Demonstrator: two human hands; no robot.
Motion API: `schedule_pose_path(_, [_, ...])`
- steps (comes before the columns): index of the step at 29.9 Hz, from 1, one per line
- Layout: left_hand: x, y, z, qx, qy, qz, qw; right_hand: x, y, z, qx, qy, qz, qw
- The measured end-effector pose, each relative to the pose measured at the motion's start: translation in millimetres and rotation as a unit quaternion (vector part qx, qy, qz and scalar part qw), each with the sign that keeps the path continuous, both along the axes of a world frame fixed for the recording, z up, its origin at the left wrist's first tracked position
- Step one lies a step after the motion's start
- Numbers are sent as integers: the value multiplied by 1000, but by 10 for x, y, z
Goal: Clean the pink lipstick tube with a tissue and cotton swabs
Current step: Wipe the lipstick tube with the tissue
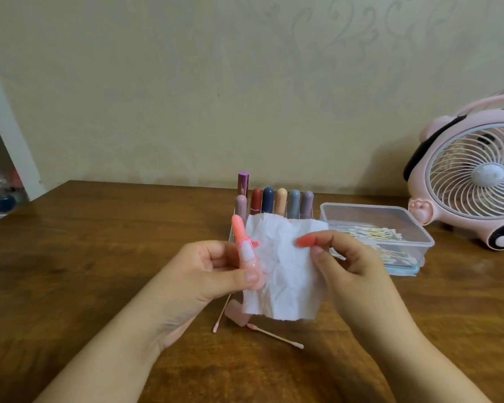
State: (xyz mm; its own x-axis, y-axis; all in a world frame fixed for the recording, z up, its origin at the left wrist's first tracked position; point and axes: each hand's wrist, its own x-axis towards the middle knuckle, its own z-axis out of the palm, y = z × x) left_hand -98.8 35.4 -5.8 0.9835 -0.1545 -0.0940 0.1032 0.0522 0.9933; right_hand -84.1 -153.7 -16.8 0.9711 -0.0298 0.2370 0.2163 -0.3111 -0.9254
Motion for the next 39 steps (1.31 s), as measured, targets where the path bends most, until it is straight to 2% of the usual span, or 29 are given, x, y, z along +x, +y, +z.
schedule_pose_path(5, [16,30,8,-29,-26,29,999,6,-14,15,56,66,93,992])
schedule_pose_path(10, [35,52,-12,-10,-46,37,998,-7,-57,48,71,77,96,990])
schedule_pose_path(13, [33,54,-22,5,-53,32,998,-16,-34,44,-58,35,55,996])
schedule_pose_path(16, [37,49,-21,34,-56,23,998,-20,20,7,-196,-67,1,978])
schedule_pose_path(19, [49,61,-27,57,-37,22,997,-9,1,-6,-219,-130,-11,967])
schedule_pose_path(24, [68,33,-85,131,-42,43,990,-8,-50,-17,-217,-153,-94,960])
schedule_pose_path(27, [44,-32,-93,128,-38,18,991,-26,6,-36,-193,-147,-82,967])
schedule_pose_path(32, [-7,-121,-119,128,-59,-12,990,-98,126,37,-63,-41,83,994])
schedule_pose_path(35, [-2,-126,-131,121,-65,-3,991,-91,99,67,19,15,153,988])
schedule_pose_path(39, [-7,-138,-117,111,-78,-6,991,-51,69,13,67,75,246,964])
